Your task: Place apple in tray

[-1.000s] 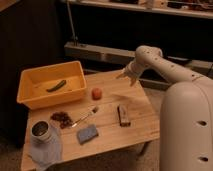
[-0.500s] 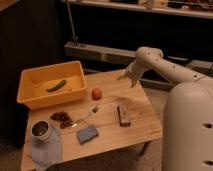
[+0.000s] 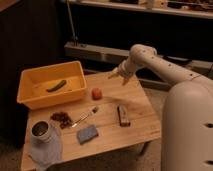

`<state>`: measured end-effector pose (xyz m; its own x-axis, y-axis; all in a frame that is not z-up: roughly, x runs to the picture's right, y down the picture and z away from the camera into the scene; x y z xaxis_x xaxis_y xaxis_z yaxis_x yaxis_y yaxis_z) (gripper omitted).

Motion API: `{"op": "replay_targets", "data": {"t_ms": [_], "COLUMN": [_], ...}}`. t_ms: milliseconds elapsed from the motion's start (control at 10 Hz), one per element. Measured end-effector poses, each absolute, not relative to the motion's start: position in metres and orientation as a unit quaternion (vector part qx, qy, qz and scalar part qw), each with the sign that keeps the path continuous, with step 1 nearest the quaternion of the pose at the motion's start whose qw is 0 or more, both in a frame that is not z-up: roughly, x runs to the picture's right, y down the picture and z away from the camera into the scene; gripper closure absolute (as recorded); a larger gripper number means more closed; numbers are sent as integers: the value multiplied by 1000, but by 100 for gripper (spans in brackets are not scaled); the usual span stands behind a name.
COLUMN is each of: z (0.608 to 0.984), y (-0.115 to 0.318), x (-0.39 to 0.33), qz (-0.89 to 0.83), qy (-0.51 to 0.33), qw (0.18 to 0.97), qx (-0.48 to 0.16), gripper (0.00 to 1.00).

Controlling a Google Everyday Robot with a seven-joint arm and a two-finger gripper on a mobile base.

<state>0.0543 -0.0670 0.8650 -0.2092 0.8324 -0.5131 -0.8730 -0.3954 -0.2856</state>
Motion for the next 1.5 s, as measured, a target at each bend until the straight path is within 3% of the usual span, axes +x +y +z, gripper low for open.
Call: {"op": "replay_targets", "data": {"t_ms": [400,1200,1500], "z": [878,881,885], "y": [-81,-21,-19], "x": [-11,-56,-60], "qz": [743,697,699], "qy": [29,64,80], "qw": [579,613,613], "qx": [-334,-367,-361], "gripper": [35,35,35]}}
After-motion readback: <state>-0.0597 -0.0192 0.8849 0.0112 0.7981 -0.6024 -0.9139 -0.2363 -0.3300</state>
